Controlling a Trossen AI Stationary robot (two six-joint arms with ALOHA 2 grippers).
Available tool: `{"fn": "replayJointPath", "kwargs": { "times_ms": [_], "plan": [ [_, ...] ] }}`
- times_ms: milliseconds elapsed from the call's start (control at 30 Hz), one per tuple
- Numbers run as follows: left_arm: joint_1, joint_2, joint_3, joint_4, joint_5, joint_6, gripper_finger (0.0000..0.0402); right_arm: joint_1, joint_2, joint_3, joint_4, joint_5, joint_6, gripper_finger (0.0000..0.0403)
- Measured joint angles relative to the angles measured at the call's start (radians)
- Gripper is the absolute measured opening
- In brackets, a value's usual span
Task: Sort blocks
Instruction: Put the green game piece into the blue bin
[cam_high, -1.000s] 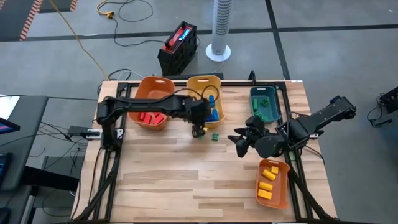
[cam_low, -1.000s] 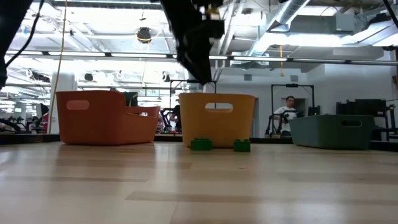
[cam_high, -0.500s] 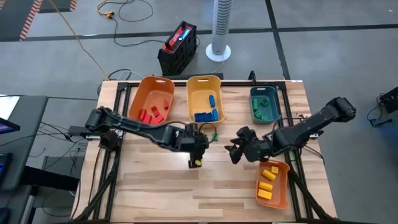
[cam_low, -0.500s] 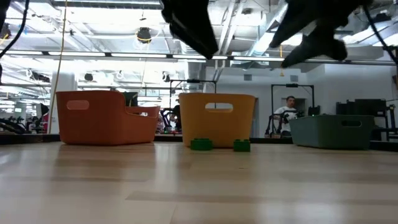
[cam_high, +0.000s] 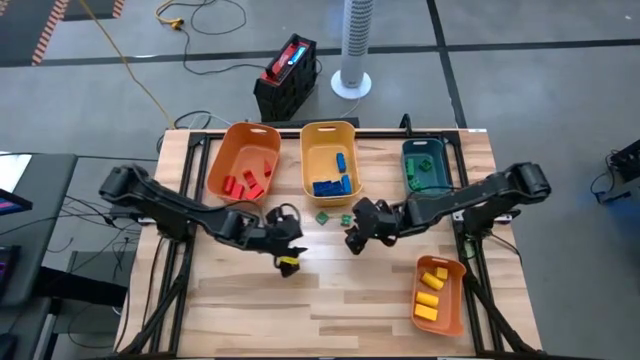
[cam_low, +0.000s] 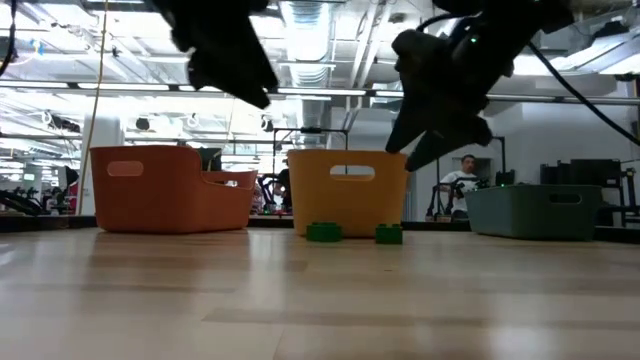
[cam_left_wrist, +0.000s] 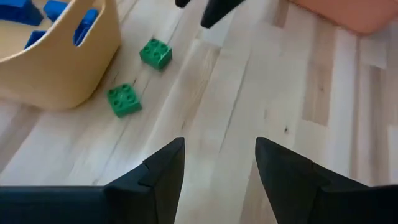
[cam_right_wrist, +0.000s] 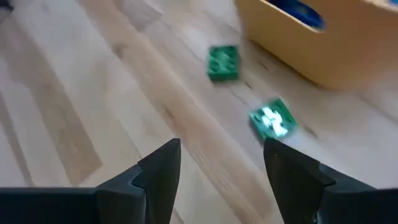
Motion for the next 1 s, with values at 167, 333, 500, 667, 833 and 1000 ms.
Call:
{"fn": "replayJointPath", "kwargs": {
  "times_ms": [167,333,500,667,833,1000],
  "plan": [
    [-0.041,-0.104,-0.107,0.026,-0.106,-0.047,0.019,0.001,0.003,0.0,0.034,-0.002,-0.169,0.0241],
    [-0.053,-0.174,-0.207,0.058,-0.149,-0.099,0.0189,-0.009,0.059,0.0,0.13,0.008,-0.409,0.0241],
    [-0.065,-0.219,-0.264,0.096,-0.15,-0.133,0.0189,-0.056,0.131,0.0,0.161,0.011,-0.422,0.0241],
    [-0.083,-0.238,-0.271,0.1,-0.157,-0.127,0.0189,-0.095,0.177,0.0,0.187,0.016,-0.433,0.0241],
    [-0.083,-0.238,-0.271,0.1,-0.157,-0.114,0.0189,-0.114,0.23,0.0,0.233,0.016,-0.444,0.024],
    [-0.084,-0.238,-0.271,0.1,-0.152,-0.108,0.0189,-0.117,0.266,-0.002,0.222,0.015,-0.418,0.024]
  ]
}}
